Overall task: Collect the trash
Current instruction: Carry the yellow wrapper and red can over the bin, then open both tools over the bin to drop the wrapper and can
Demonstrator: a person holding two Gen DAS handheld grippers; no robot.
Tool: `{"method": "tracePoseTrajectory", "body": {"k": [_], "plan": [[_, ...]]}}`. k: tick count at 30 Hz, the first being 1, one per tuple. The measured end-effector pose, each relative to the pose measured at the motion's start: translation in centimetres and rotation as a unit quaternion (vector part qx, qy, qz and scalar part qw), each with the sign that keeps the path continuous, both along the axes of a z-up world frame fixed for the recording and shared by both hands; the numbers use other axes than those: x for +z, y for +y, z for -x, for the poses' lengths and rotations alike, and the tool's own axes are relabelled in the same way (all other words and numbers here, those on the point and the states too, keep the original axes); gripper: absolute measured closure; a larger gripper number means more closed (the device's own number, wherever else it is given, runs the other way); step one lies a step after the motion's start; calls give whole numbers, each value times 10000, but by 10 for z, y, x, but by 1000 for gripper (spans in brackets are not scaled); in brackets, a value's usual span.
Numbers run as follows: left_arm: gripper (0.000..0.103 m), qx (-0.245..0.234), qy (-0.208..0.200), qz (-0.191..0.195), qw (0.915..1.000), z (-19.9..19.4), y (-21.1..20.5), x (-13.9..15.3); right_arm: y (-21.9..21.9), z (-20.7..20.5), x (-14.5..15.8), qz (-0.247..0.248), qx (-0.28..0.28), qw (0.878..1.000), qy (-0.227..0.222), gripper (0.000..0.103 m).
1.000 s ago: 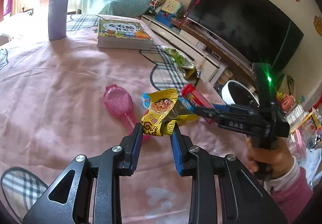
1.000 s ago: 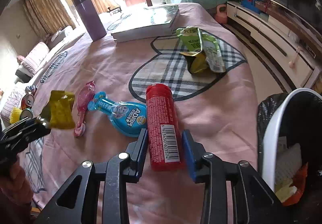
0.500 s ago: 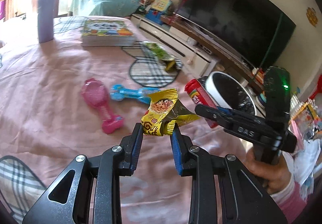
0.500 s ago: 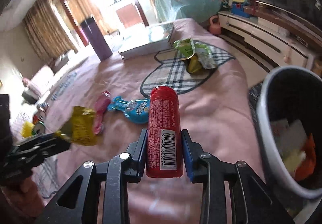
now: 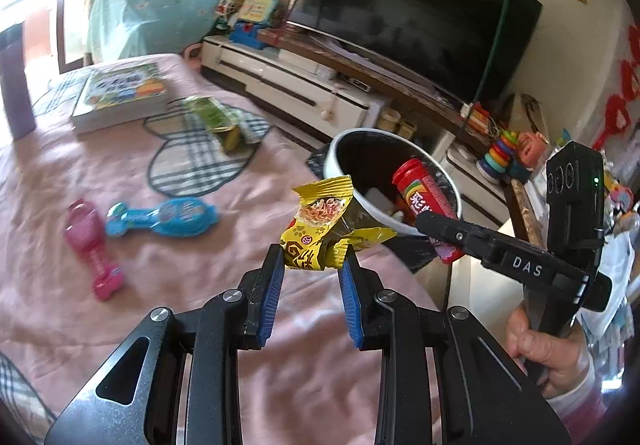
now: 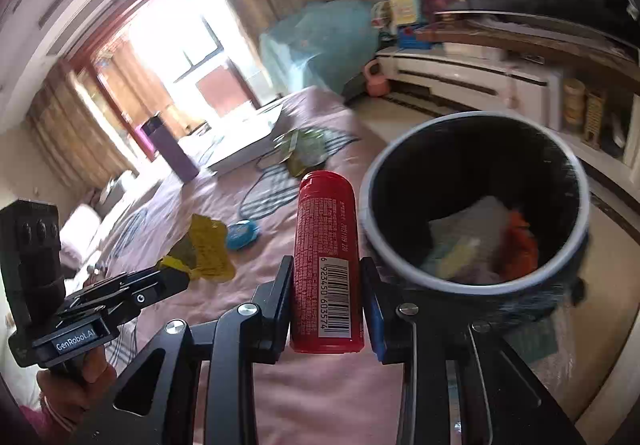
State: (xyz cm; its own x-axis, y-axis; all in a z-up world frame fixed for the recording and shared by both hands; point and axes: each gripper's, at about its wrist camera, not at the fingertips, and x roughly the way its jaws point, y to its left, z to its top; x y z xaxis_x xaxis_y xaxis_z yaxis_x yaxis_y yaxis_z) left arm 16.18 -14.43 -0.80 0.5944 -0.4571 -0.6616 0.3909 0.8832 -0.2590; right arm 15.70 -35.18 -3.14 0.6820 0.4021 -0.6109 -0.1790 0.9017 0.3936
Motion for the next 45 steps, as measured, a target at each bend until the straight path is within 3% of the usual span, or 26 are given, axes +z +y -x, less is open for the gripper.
{"method": "tracePoseTrajectory", "body": {"k": [20,36,39,41,45], "plan": [[76,-553,-190,-335,9977,-40,-92,12,-76,-19,1,27,-768,9970,29,71],[76,-580,59,-458,9973,-79,-120,-7,-94,-52,-8,132,-827,9962,242,71],[71,-558,102,-430,9975,-85,-123,-9,-96,-57,-9,141,-844,9959,279,70],[54,-491,99,-463,9977,-85,-123,-9,-99,-62,-11,81,-865,9957,329,67],[45,-489,124,-394,9980,-82,-118,-11,-105,-63,-13,2,-925,9950,377,59]]}}
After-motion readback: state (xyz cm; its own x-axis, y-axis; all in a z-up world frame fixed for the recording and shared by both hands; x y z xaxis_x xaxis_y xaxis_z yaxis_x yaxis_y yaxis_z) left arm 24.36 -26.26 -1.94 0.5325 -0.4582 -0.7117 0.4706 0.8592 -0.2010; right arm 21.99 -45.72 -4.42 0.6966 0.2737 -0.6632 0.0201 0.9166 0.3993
